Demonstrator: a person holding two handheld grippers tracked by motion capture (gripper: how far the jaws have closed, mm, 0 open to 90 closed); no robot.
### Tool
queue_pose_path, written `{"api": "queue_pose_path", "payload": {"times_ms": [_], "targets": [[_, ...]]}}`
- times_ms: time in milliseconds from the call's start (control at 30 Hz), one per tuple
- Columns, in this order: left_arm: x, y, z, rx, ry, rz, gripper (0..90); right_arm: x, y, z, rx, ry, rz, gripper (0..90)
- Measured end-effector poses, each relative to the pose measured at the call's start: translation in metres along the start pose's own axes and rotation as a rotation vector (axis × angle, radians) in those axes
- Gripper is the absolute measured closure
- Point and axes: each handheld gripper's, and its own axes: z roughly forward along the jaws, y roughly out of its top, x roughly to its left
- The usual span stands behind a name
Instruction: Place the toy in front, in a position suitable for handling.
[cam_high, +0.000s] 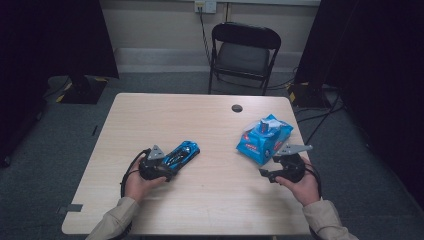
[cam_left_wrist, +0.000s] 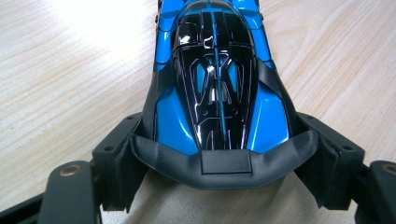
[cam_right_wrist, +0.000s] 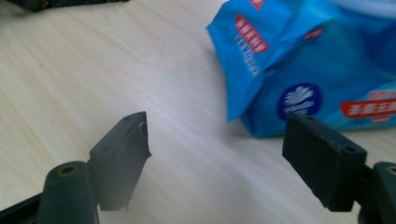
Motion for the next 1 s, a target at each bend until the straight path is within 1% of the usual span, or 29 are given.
{"api": "queue_pose_path", "payload": {"times_ms": [133,200,267,333,400,467,500,567,633,767,833,867,933,1000], "targets": [[0.0,0.001,0.001,0.001,-0.001,-0.001,24.1,-0.014,0.013,-0.008,-0.012,-0.031,0.025,24.8],[0.0,0.001,0.001,0.001,-0.002,0.003,24.1,-0.022,0.019,-0.011,-0.03,-0.028,0.037,27.5],[0.0,0.001,0.001,0.001,-0.002,0.003,24.1,-0.03,0.025,-0.011,-0.02,-0.031,0.04,27.8],[0.0,0.001,0.001,0.003,0.002,0.003,24.2,-0.037,0.031,-0.011,-0.01,-0.045,0.044,28.1],[-0.001,0.001,0.001,-0.001,0.005,-0.004,24.2,-0.043,0.038,-0.01,-0.012,-0.054,0.043,29.2],[-0.001,0.0,0.0,0.001,0.011,-0.001,24.2,-0.047,0.043,-0.009,-0.011,-0.065,0.036,29.2],[-0.001,0.0,0.0,0.001,0.01,-0.001,24.2,-0.051,0.048,-0.007,-0.008,-0.076,0.035,29.7],[-0.001,0.0,0.0,0.001,0.01,-0.001,24.2,-0.053,0.051,-0.005,-0.007,-0.077,0.034,30.0],[-0.001,0.0,0.0,0.0,0.009,-0.001,24.1,-0.057,0.056,-0.002,0.001,-0.094,0.031,30.0],[-0.001,0.0,0.0,0.001,0.01,-0.002,24.2,-0.062,0.059,0.002,0.004,-0.117,0.04,29.9],[-0.001,0.0,0.0,0.0,0.01,-0.001,24.2,-0.066,0.061,0.001,-0.014,-0.122,0.063,29.9],[-0.001,0.0,0.0,0.0,0.01,-0.001,24.2,-0.069,0.061,0.001,-0.012,-0.137,0.069,30.1],[-0.001,0.0,0.0,0.001,0.011,-0.002,24.2,-0.073,0.062,0.001,-0.011,-0.141,0.069,33.2],[-0.002,0.0,0.0,0.002,0.013,-0.004,24.2,-0.078,0.063,0.001,-0.005,-0.152,0.07,33.5]]}}
